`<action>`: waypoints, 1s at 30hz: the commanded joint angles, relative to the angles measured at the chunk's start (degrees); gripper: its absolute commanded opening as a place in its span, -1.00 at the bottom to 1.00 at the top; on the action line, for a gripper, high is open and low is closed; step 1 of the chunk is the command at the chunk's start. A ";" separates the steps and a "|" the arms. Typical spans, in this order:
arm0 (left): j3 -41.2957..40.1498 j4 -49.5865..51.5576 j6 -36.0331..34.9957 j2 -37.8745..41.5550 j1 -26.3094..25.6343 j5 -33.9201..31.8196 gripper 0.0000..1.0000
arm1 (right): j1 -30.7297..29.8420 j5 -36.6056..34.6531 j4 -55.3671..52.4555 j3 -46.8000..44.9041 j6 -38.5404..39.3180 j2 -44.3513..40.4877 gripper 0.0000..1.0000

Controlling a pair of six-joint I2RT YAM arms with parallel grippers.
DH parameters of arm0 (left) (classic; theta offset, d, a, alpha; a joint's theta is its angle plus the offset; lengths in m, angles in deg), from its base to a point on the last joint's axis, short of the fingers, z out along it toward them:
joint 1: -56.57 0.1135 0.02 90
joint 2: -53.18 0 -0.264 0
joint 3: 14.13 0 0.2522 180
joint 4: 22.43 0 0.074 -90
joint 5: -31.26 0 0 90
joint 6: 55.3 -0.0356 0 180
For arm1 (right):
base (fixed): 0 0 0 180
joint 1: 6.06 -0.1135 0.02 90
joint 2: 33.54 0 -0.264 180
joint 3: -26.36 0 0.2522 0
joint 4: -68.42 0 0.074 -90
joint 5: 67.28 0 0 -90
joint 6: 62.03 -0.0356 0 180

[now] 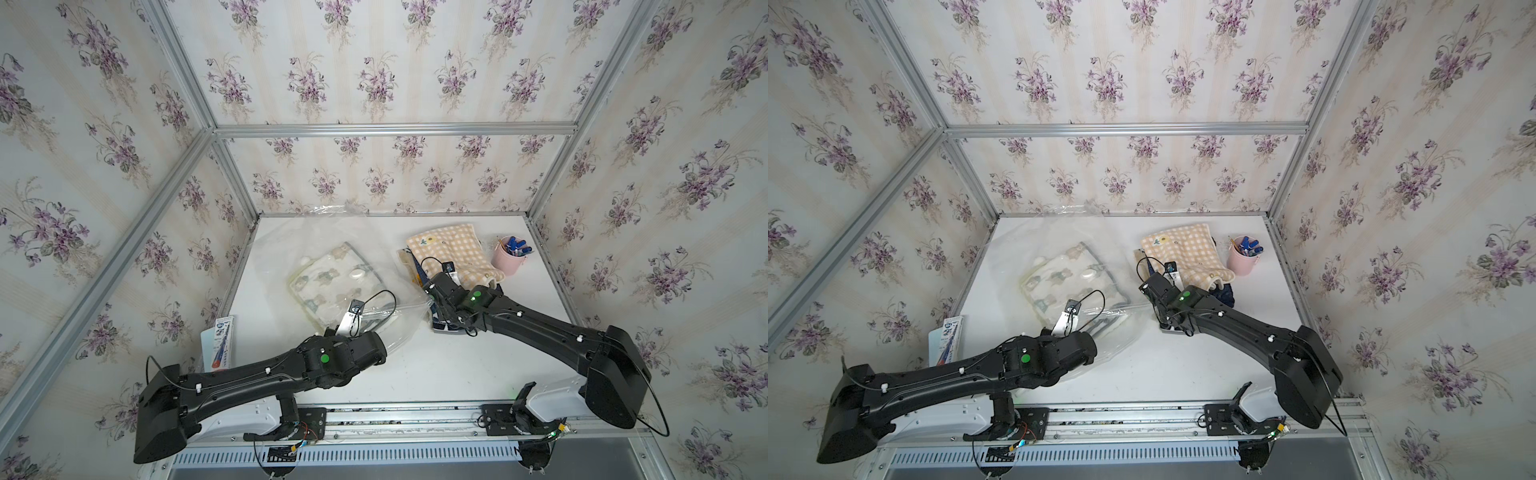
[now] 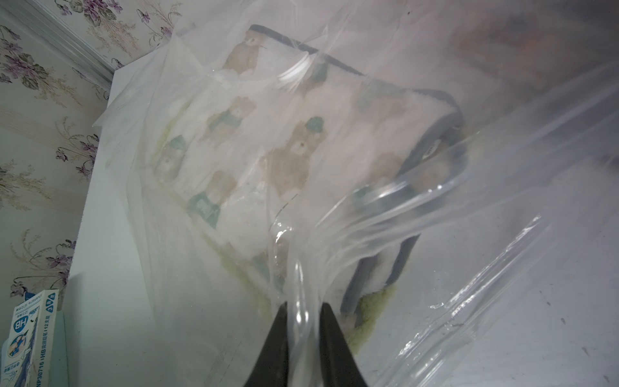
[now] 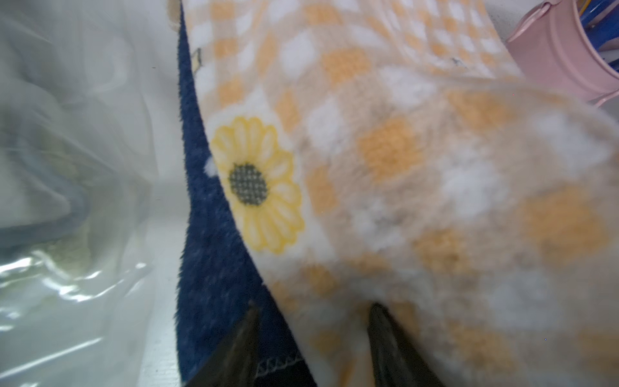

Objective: Take the blanket out of the vacuum bag
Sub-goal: Adjust the blanket at the center of the board.

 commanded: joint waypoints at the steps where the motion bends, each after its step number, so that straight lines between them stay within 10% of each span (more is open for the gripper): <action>1: -0.52 -1.08 -0.31 1.33 0.06 -1.85 -0.67 | 0.28 -3.17 1.73 -0.34 0.81 1.71 0.06; 15: -0.81 -0.62 -1.32 3.84 0.06 -2.72 -0.78 | 3.15 -1.83 7.45 -1.34 4.60 2.31 -1.00; 30: 0.94 0.19 -2.12 5.45 0.06 -2.08 -0.79 | 3.14 26.75 7.21 2.19 5.90 -7.80 -1.00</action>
